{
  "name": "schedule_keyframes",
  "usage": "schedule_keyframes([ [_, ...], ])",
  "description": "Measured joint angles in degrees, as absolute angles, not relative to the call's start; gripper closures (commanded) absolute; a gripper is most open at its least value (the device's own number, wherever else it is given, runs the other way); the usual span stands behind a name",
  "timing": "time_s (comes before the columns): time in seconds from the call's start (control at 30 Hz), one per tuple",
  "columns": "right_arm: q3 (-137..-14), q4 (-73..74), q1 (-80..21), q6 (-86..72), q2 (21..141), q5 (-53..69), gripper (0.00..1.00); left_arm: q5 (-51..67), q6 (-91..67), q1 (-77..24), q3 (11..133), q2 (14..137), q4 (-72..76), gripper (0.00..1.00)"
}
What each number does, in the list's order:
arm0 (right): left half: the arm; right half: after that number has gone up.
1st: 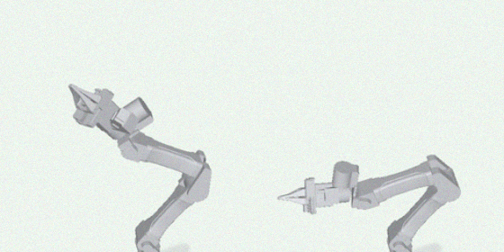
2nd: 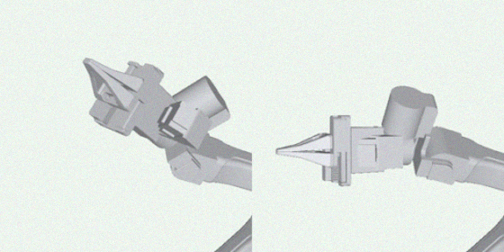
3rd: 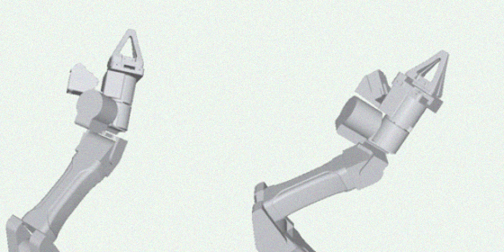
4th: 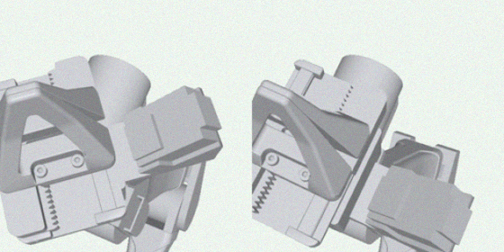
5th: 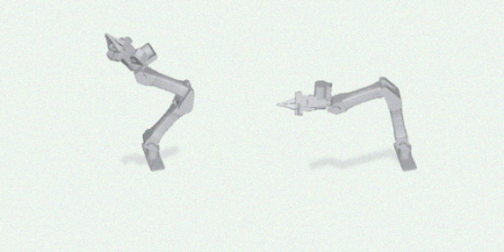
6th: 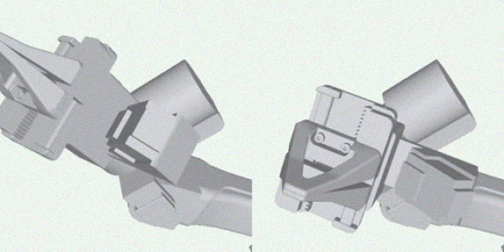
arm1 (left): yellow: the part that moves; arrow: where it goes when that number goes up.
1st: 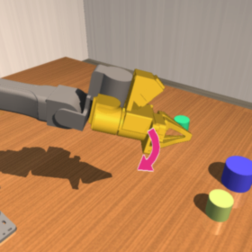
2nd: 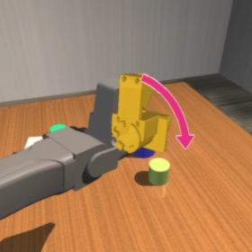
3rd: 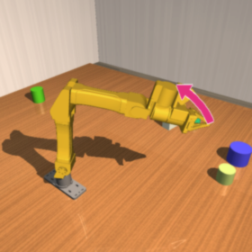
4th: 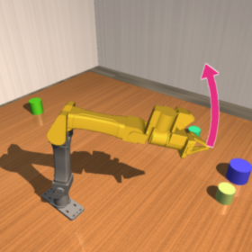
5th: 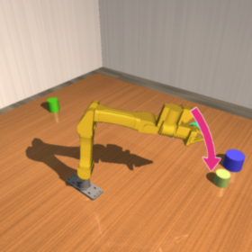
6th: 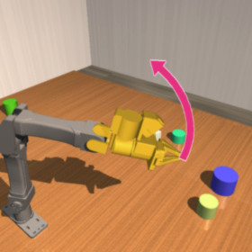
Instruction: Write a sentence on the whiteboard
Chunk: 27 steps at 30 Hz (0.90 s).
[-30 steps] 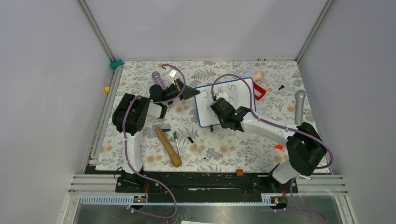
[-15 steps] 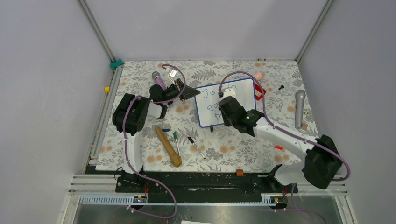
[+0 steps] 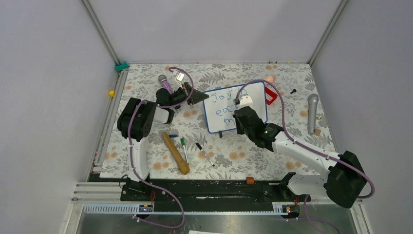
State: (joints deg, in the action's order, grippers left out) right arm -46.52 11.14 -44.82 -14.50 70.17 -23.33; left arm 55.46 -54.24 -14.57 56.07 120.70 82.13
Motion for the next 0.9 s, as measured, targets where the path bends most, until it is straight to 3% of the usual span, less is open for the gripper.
schedule_keyframes([
  [0.9,-48.7,9.6,-44.8,-14.8,78.2,-29.0,1.00,55.5,-54.2,-14.6,56.1,120.7,82.1,1.00],
])
